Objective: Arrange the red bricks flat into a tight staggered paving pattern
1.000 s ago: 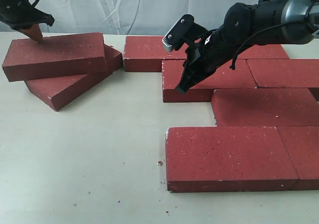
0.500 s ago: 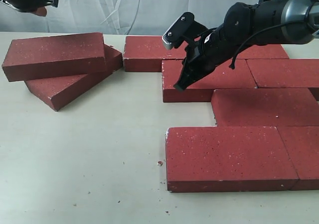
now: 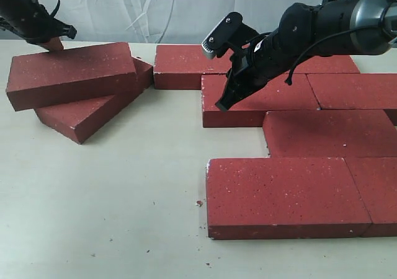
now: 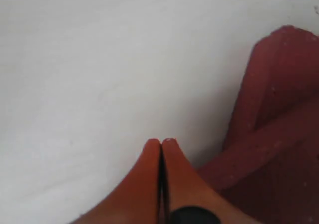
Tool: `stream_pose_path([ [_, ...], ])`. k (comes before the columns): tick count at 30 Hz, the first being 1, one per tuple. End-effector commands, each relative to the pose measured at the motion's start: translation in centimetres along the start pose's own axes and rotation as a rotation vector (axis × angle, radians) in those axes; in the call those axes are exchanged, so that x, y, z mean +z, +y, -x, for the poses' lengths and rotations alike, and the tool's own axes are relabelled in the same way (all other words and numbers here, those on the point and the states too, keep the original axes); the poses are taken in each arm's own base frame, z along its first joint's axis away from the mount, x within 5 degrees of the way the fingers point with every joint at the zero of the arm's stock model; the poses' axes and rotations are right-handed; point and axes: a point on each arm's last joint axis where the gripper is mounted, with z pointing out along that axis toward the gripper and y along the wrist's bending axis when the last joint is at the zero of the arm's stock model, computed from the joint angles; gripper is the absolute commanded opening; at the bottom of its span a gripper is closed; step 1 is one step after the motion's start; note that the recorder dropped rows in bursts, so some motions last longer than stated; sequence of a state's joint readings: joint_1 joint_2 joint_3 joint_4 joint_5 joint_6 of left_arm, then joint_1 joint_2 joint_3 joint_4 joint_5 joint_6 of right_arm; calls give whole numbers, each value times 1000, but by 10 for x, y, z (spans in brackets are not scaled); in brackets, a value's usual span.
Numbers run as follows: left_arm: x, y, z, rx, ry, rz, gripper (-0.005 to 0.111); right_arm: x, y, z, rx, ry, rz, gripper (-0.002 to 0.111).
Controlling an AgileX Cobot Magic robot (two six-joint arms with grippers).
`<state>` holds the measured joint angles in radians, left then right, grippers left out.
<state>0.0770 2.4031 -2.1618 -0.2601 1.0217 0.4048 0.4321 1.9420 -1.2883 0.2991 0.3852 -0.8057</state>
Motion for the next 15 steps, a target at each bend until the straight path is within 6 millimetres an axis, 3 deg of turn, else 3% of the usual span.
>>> stream_pose_path([
  [1,-25,-12,-5,62,98,-79,0,-1,-2,1,1,-8,-8,-1],
  [11,-51,-30,1,72,26,-211,0,-1,-2,1,1,-10,-10,-1],
  [15,-62,-23,1,116,43,-118,0,-1,-2,1,1,-10,-10,-1],
])
